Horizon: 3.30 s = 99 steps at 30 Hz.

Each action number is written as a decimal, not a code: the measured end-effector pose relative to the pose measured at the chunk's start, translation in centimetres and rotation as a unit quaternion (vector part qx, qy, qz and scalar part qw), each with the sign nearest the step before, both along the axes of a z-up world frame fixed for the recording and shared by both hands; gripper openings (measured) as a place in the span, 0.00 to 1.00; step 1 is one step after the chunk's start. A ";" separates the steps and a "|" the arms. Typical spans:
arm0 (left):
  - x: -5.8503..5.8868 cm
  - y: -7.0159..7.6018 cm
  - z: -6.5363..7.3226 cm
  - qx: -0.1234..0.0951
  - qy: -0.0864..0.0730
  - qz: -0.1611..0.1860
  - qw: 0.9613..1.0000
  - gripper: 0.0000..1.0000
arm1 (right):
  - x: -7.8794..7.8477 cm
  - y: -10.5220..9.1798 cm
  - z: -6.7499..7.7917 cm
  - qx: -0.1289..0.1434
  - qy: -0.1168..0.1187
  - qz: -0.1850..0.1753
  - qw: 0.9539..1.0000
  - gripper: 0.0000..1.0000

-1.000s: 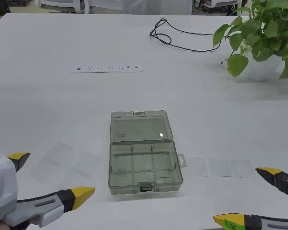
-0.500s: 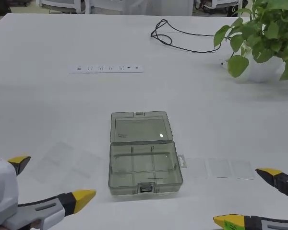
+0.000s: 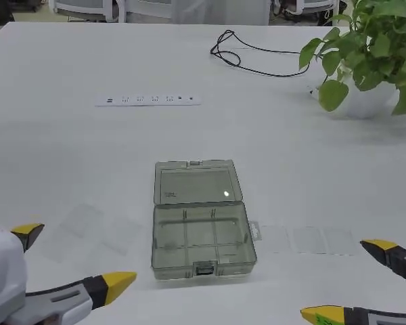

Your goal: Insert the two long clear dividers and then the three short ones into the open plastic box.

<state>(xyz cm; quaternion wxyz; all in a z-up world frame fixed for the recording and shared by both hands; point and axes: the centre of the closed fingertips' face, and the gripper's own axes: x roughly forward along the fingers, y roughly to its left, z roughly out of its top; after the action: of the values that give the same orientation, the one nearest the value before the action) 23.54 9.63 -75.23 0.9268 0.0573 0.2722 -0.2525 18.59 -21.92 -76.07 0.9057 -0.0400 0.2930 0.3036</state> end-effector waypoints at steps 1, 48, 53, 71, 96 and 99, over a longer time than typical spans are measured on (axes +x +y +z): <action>0.0 0.0 -0.1 0.000 0.001 -0.001 1.000 1.00 | 0.0 -0.1 -0.1 -0.001 0.001 -0.001 1.000 1.00; -0.5 1.1 -1.0 0.017 0.023 -0.006 1.000 0.98 | 0.1 0.0 -0.1 0.001 0.002 -0.001 1.000 1.00; -0.4 1.1 -1.5 0.028 0.036 -0.014 0.999 0.96 | 0.3 0.0 -0.2 0.001 0.003 0.001 1.000 1.00; 1.2 0.9 -4.8 0.063 0.132 -0.045 0.988 0.83 | -0.1 -0.2 -0.6 0.003 0.010 0.000 1.000 1.00; 2.4 0.5 -8.5 0.102 0.194 -0.031 0.975 0.48 | -0.4 -0.4 -0.6 -0.001 0.018 -0.008 1.000 1.00; 2.3 0.5 -8.8 0.108 0.197 -0.031 0.974 0.46 | -0.4 -0.4 -0.6 -0.002 0.019 -0.008 1.000 1.00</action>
<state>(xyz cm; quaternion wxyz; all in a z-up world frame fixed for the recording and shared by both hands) 25.82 10.10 -84.04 0.8348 0.1146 0.4736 -0.2562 18.22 -22.36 -76.66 0.9025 -0.0337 0.3108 0.2963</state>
